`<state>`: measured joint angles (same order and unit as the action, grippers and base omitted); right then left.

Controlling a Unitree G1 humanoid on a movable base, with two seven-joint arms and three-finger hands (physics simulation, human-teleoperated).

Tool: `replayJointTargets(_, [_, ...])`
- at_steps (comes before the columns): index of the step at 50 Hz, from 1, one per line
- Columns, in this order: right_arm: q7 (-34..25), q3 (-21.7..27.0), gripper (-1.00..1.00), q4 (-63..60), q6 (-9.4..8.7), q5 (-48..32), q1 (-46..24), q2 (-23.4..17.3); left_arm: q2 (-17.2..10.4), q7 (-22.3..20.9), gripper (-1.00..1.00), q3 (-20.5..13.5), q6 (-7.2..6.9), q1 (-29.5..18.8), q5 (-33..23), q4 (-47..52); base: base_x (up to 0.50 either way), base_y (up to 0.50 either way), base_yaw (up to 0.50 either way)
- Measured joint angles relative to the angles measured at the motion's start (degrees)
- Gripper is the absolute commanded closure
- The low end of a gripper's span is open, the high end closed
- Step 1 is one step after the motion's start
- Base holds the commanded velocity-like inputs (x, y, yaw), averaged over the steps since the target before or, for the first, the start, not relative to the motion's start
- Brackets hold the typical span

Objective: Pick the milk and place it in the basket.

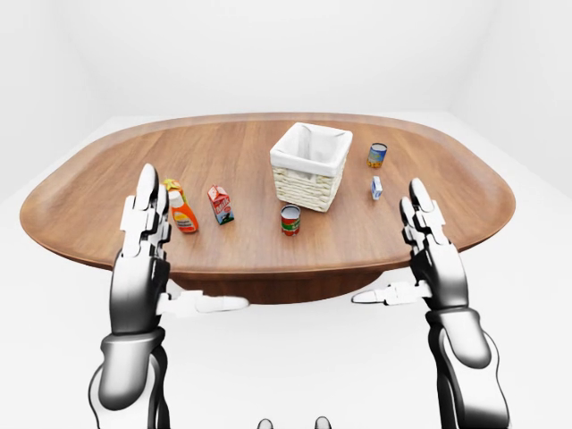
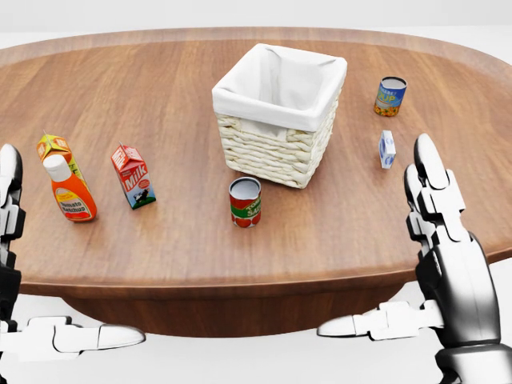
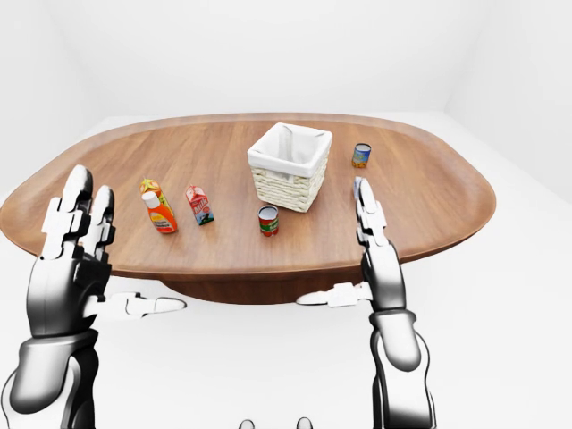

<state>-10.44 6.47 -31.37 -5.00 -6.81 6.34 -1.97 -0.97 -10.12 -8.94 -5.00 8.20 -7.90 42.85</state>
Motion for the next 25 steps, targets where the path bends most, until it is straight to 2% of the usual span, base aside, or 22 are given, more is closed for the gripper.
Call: replayJointTargets(25, [-2.2,1.0,-1.00,-9.7,0.00,-1.5,2.3,0.9,1.1,-2.0,-1.00,1.3,0.00,2.9,-2.1,4.5,0.00,0.00,0.00])
